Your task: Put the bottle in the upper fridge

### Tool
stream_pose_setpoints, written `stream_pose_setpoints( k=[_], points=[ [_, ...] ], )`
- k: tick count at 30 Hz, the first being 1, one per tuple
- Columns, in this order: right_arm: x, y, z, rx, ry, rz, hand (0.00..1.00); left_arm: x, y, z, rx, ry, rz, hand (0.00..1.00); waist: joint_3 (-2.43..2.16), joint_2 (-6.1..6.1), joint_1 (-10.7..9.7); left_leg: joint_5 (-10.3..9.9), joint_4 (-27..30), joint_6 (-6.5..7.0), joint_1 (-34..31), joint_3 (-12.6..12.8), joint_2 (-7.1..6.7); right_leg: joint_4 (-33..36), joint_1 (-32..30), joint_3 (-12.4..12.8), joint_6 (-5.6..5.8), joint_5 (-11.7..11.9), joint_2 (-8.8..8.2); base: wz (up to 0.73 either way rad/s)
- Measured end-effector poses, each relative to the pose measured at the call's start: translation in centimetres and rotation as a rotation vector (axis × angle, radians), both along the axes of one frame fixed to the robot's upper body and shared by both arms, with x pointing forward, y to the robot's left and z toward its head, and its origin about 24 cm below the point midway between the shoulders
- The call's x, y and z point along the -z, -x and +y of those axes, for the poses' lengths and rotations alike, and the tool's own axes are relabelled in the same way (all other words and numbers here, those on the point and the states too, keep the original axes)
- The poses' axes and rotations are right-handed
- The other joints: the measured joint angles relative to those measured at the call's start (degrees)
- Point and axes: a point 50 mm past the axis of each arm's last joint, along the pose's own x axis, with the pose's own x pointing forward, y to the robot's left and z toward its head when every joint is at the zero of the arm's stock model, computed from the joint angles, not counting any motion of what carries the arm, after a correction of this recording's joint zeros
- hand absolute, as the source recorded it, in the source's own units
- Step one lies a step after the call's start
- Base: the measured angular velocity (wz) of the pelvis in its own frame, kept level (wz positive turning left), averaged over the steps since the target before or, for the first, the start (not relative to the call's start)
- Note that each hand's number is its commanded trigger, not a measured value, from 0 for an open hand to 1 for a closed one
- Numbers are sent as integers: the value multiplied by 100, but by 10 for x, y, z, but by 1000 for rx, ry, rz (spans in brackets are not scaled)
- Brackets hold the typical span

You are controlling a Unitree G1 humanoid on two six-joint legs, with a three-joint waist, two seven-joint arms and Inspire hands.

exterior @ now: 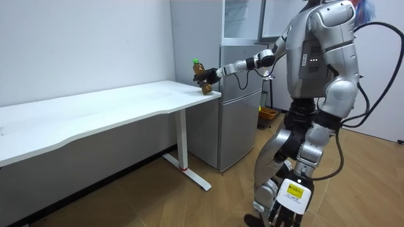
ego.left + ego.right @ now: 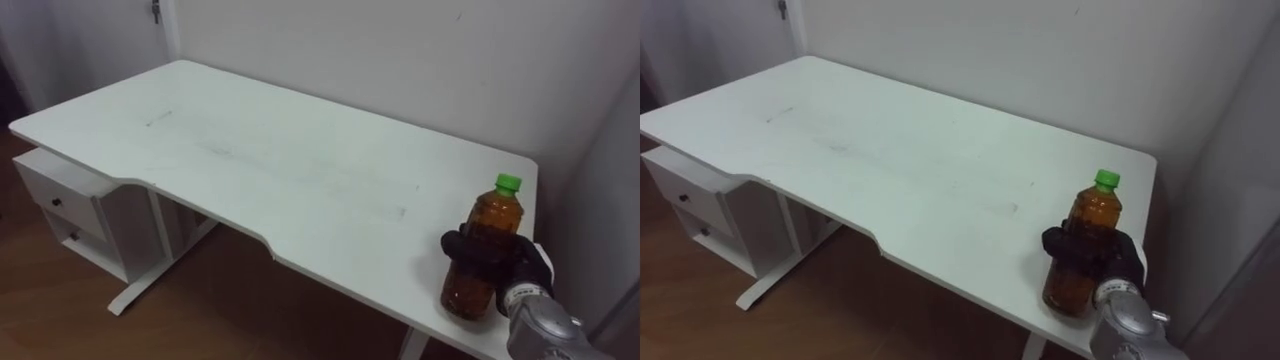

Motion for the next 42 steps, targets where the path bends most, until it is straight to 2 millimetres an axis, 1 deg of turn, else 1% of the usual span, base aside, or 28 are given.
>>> stream_pose_setpoints(
  k=[2,3,5,6,7,9,10,12,13,15,16,18,20,23,24,26,28,30,31,33,34,36,37,39,42],
  points=[
    [-6,-1,1,0,-16,-21,100,-1,1,4,-24,-6,-3,0,-3,-1,-53,20,-28,28,41,7,0,-23,61,0,3,2,2,0],
    [-11,-2,4,-14,-22,-45,100,-1,4,5,-38,-11,-1,0,-7,2,-116,29,-46,35,89,9,0,-59,117,-5,10,6,5,0],
    [-18,-3,7,-31,-25,-74,100,-1,6,7,-46,-15,4,0,-22,-9,-181,31,-132,38,217,33,0,-92,196,-6,20,12,-2,-3],
    [-22,-3,10,-47,-24,-98,100,-1,9,8,-57,-17,9,0,-56,-39,-249,31,-180,38,286,37,-1,-109,259,-8,22,13,-3,0],
    [-24,-1,11,-60,-23,-114,100,-1,10,9,-60,-21,12,0,-80,-64,-273,31,-212,38,331,38,-1,-121,287,-5,23,14,-2,0],
    [-28,11,14,-133,-23,-174,100,-1,22,11,-86,-30,31,0,-155,-129,-352,25,-348,42,583,56,0,-301,524,13,54,33,29,-2],
    [-33,15,19,-166,-26,-207,100,-1,27,11,-99,-35,38,0,-171,-138,-444,19,-386,42,678,63,1,-362,622,7,65,41,42,-5],
    [-41,19,26,-206,-25,-254,100,-1,31,12,-110,-43,41,0,-184,-139,-574,1,-409,36,753,67,4,-436,741,14,69,45,64,-3],
    [-47,20,28,-226,4,-281,100,-2,30,14,-120,-46,36,0,-193,-136,-643,2,-427,35,791,86,6,-482,782,32,70,45,73,-6],
    [-55,21,29,-243,67,-316,100,-3,30,17,-142,-52,28,0,-216,-101,-723,1,-443,34,837,121,16,-488,820,78,70,45,78,-13],
    [-61,22,28,-251,103,-336,100,-3,30,18,-152,-56,26,0,-229,-79,-718,2,-493,35,918,195,27,-485,843,170,71,45,79,-24],
    [-70,23,26,-269,130,-354,100,-3,35,18,-178,-59,35,0,-249,-45,-727,2,-605,38,1081,271,32,-485,891,260,81,51,76,-30],
    [-80,26,24,-280,148,-389,100,-2,41,19,-197,-62,48,0,-246,-37,-771,-1,-685,39,1226,323,41,-493,977,326,82,51,76,-21],
    [-97,29,21,-277,135,-465,100,-1,45,16,-214,-55,66,0,-240,-27,-919,-2,-740,38,1369,342,41,-549,1109,332,91,58,88,-6],
    [-104,30,19,-270,130,-492,100,0,46,15,-235,-52,66,0,-234,-26,-939,-4,-747,35,1397,352,49,-592,1144,349,96,75,109,-6],
    [-113,33,14,-250,122,-529,100,1,46,16,-246,-52,71,0,-239,-37,-994,-5,-756,33,1413,375,62,-607,1143,416,93,93,162,-10],
    [-123,36,11,-241,134,-570,100,0,49,18,-241,-65,80,0,-251,-55,-1034,-14,-810,-6,1437,473,102,-682,1134,567,82,137,182,-21],
    [-131,40,12,-254,153,-600,100,-1,52,20,-251,-70,86,0,-256,-66,-1064,2,-836,6,1455,517,122,-696,1133,600,70,159,193,-17],
    [-135,41,12,-259,161,-615,100,-1,53,20,-258,-71,86,0,-263,-88,-1168,8,-850,9,1467,517,123,-694,1133,606,70,159,196,-4],
    [-142,44,10,-260,168,-633,100,-1,54,22,-271,-74,86,0,-264,-134,-1244,15,-900,0,1515,534,128,-698,1150,622,69,159,238,-3],
    [-147,46,8,-259,185,-647,100,-1,55,22,-273,-74,86,0,-271,-161,-1280,16,-924,-3,1537,549,132,-707,1162,637,67,160,248,-8],
    [-155,50,4,-255,216,-670,100,-1,56,22,-273,-73,86,0,-269,-195,-1351,15,-936,-5,1561,555,135,-733,1198,643,66,162,256,-3],
    [-159,51,1,-248,227,-681,100,-1,57,22,-277,-74,87,0,-256,-217,-1361,12,-961,-8,1613,585,140,-790,1257,656,66,165,265,-7],
    [-164,54,-3,-234,240,-699,100,-1,57,23,-288,-75,83,0,-262,-238,-1389,-5,-966,-17,1634,617,156,-790,1261,660,64,167,269,-11],
    [-173,58,-10,-202,240,-734,100,-2,60,25,-306,-83,86,0,-249,-275,-1454,-18,-968,-24,1677,690,185,-791,1274,672,58,171,275,-9]
  ],
)
